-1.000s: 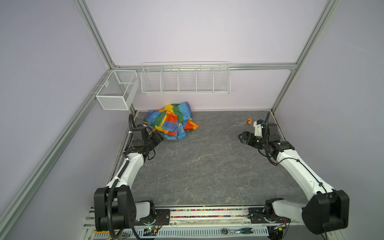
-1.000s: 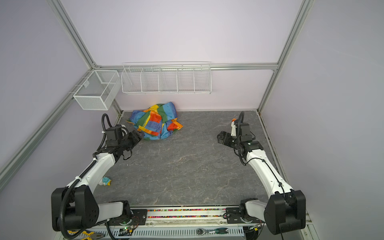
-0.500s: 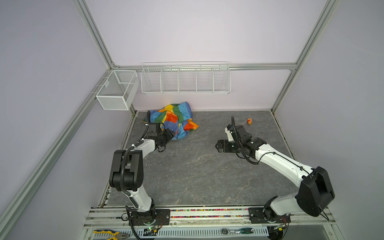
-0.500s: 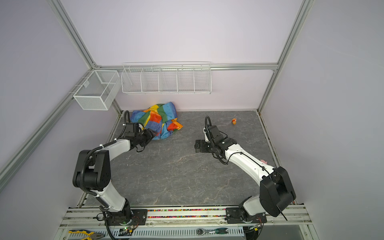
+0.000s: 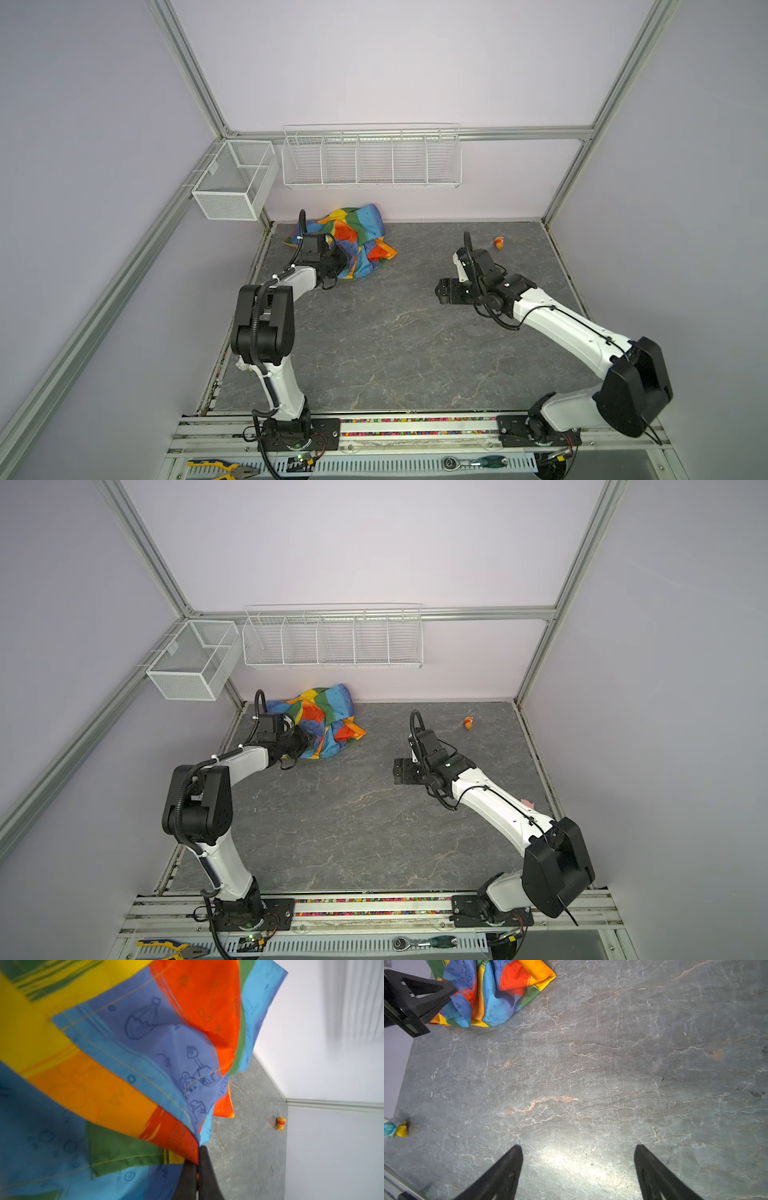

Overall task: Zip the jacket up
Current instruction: 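Lift the jacket with the left gripper while the right gripper grasps another part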

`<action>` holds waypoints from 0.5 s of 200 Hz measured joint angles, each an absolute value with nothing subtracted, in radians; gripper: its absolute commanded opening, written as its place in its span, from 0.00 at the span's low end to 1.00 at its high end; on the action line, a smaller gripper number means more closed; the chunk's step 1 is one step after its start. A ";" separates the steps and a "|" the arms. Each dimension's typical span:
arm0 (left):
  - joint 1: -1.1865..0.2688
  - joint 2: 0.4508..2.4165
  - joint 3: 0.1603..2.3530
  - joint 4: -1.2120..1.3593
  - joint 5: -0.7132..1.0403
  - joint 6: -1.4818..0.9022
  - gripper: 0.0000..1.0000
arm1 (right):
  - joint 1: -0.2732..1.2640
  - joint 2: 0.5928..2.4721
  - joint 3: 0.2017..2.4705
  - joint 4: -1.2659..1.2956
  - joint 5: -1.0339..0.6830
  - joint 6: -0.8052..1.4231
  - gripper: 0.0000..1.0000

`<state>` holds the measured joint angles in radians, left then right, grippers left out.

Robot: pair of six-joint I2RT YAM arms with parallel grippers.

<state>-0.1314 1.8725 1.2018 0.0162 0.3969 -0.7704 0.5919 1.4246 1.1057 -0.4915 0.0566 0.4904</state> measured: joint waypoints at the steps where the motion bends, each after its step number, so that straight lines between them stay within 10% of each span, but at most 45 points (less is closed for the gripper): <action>1: -0.132 1.871 1.203 0.015 0.398 -0.768 0.00 | 0.592 1.424 1.106 -0.492 0.057 0.490 0.84; 100: -0.246 1.539 1.506 -0.325 0.392 -0.542 0.00 | 0.601 1.420 1.122 -0.446 0.011 0.458 0.95</action>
